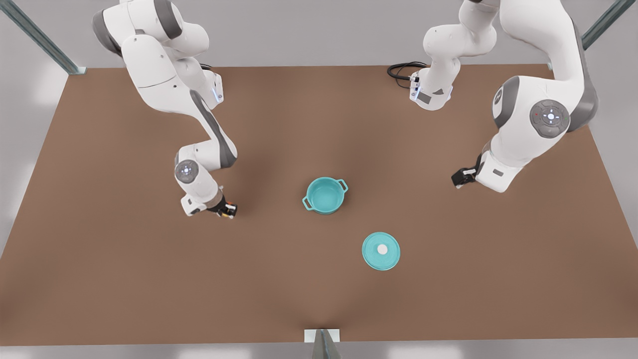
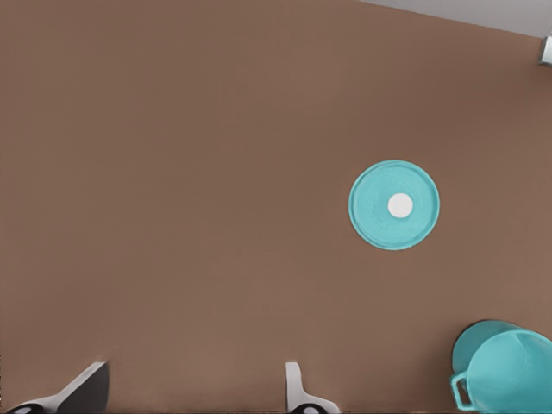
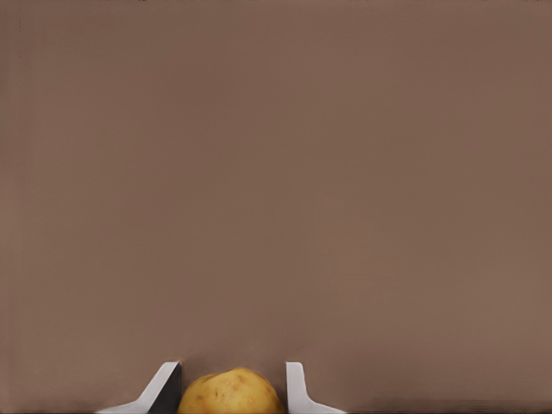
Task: Open the pot lid and put the potato into the pot
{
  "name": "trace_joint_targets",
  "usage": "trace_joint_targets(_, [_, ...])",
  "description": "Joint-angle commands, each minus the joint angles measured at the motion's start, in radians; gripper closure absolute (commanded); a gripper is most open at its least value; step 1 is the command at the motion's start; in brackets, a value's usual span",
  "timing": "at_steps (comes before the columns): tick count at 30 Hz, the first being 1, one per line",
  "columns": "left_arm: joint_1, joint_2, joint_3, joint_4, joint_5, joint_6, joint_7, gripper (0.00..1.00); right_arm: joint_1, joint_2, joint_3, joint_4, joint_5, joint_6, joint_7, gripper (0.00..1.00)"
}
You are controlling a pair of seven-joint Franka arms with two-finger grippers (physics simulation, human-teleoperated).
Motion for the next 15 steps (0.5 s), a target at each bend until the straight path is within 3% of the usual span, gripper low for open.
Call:
trace_joint_targets(1, [0.002, -0.007, 0.002, -0.018, -0.021, 0.010, 0.420, 0.00, 0.000, -0.015, 0.016, 0.002, -0.003, -0.042, 0.010, 0.50])
trace_joint_targets(10, [0.036, 0.026, 0.001, 0.000, -0.011, 0.015, 0.387, 0.00, 0.006, -0.038, 0.215, 0.116, -0.003, -0.085, 0.044, 0.50])
trace_joint_targets(15, [0.039, 0.026, 0.002, -0.001, -0.008, 0.012, 0.377, 0.00, 0.134, 0.018, 0.218, 0.229, -0.003, -0.085, 0.144, 0.50])
